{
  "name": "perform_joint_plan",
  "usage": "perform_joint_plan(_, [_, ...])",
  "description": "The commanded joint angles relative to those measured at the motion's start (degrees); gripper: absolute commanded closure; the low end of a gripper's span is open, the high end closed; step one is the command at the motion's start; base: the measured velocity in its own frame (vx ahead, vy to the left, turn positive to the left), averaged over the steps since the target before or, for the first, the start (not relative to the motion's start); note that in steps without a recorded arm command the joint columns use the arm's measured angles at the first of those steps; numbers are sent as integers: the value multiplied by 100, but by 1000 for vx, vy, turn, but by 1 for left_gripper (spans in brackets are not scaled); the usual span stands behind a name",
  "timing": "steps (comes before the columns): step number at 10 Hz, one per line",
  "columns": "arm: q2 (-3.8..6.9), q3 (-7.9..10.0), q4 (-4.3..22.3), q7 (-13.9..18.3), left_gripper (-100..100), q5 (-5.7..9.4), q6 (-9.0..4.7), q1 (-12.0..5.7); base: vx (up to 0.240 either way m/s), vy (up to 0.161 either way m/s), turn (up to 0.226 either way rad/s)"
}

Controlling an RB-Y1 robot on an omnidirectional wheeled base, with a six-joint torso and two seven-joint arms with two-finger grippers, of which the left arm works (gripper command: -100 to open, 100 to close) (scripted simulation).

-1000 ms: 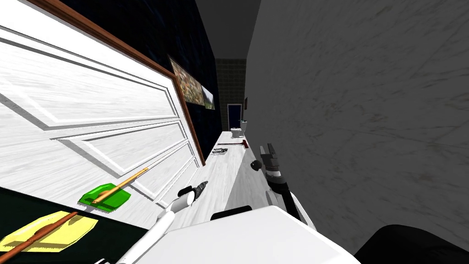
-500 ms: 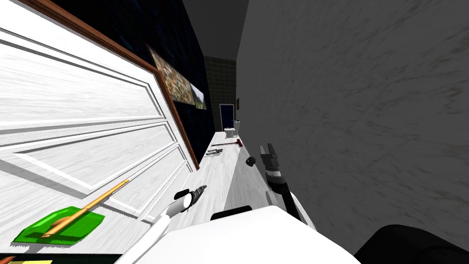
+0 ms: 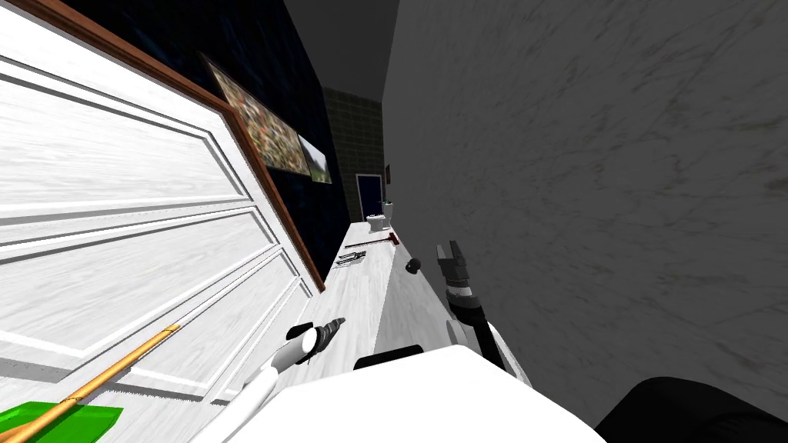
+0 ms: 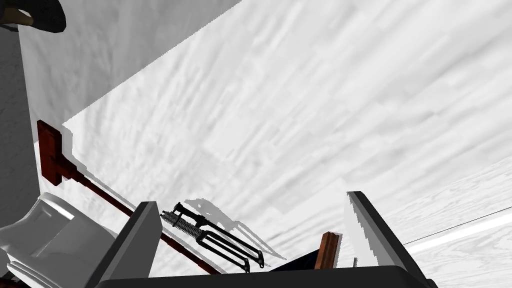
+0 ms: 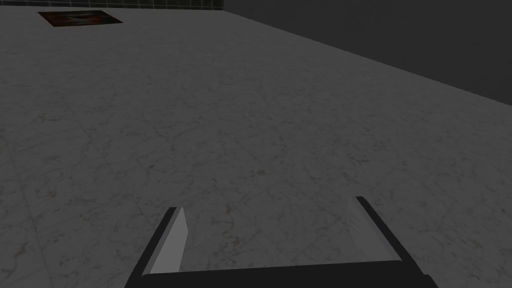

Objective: Push the door open

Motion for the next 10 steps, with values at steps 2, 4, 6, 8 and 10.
perform_joint_plan(2, [119, -54, -79, -280, -100, 220, 256, 114, -88, 101, -313])
perform_joint_plan(4, [230, -104, -118, -575, -100, 472, 488, 205, -97, 117, -354])
perform_joint_plan(6, [314, -143, -147, -797, -100, 661, 663, 274, -97, 88, -271])
perform_joint_plan(8, [397, -181, -176, -1019, -100, 850, 838, 343, -87, 69, -317])
perform_joint_plan(10, [509, -231, -215, -1315, -100, 1102, 1070, 434, -105, 71, -351])
